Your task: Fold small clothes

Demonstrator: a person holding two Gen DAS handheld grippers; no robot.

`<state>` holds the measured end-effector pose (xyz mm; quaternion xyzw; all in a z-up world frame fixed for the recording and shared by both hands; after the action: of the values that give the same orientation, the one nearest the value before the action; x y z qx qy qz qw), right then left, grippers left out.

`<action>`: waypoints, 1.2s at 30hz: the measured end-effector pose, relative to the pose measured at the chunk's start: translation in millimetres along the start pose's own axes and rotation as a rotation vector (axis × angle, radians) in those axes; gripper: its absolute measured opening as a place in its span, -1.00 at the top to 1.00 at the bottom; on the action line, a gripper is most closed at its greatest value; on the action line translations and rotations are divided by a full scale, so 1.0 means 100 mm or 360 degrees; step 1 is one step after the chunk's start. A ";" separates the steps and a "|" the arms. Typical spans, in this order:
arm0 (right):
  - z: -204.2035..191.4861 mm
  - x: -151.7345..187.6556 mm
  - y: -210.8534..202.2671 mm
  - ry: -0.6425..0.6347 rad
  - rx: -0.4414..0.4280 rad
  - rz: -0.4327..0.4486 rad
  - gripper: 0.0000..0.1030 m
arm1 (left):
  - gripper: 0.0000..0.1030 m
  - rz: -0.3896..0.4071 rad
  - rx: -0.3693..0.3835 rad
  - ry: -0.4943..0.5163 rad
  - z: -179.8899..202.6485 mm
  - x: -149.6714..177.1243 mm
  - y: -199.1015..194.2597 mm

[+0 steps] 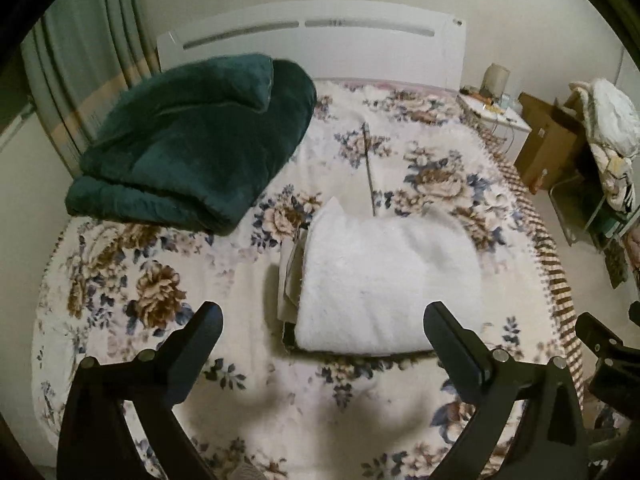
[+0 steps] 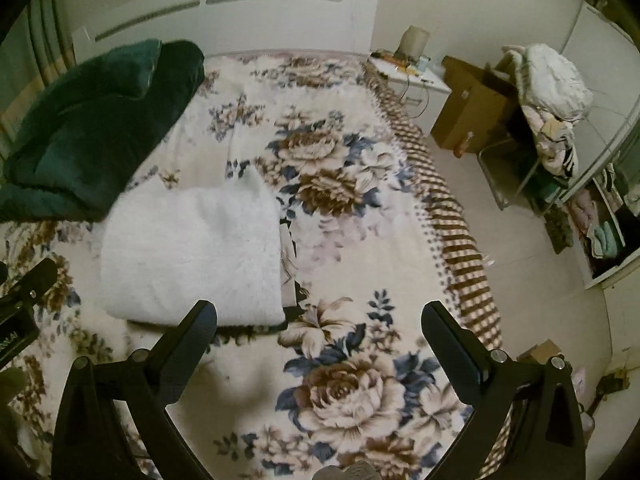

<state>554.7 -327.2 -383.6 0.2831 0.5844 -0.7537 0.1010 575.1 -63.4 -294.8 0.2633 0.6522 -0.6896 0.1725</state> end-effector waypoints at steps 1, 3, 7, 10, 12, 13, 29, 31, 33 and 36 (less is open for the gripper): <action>0.06 0.02 -0.17 0.0008 0.0007 0.0025 -1.00 | -0.99 0.0018 0.0001 -0.0006 0.02 0.02 -0.18; 0.13 0.05 -0.45 0.0014 0.0015 0.0066 -1.00 | -0.99 0.0052 0.0022 -0.0015 0.05 0.04 -0.45; 0.32 0.15 -1.12 0.0021 0.0020 0.0163 -1.00 | -0.99 0.0126 0.0033 -0.0030 0.13 0.08 -1.03; 0.40 0.23 -1.50 0.0020 0.0020 0.0214 -1.00 | -0.99 0.0178 0.0027 -0.0014 0.20 0.12 -1.43; 0.45 0.32 -1.75 0.0023 0.0009 0.0243 -1.00 | -0.99 0.0210 0.0022 -0.0008 0.22 0.16 -1.65; 0.48 0.38 -1.92 0.0023 0.0002 0.0265 -1.00 | -0.99 0.0232 0.0017 -0.0004 0.24 0.19 -1.81; 0.77 0.94 -3.64 0.0035 -0.0110 0.0479 -1.00 | -0.99 0.0351 -0.0013 -0.0018 0.18 0.50 -2.96; 0.79 0.96 -3.75 0.0035 -0.0126 0.0491 -1.00 | -0.99 0.0372 -0.0019 -0.0008 0.19 0.54 -3.05; 0.80 0.99 -3.86 0.0030 -0.0135 0.0507 -1.00 | -0.99 0.0385 -0.0021 -0.0010 0.19 0.57 -3.14; 0.80 1.03 -4.01 0.0025 -0.0167 0.0517 -1.00 | -0.99 0.0398 -0.0017 -0.0008 0.19 0.60 -3.24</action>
<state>251.8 -265.0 -97.3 0.3741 0.5701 -0.6938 0.2316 336.2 -46.4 -68.2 0.3400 0.6174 -0.6599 0.2602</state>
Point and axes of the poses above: each gripper's, at about its wrist camera, not at the fingertips, and y roughly the way its jaws point, z to its right, x to its underside, the point moved 5 cm from there along y, roughly the way its jaws point, and after that the axes turned 2 degrees about x, right-handed, at the moved point
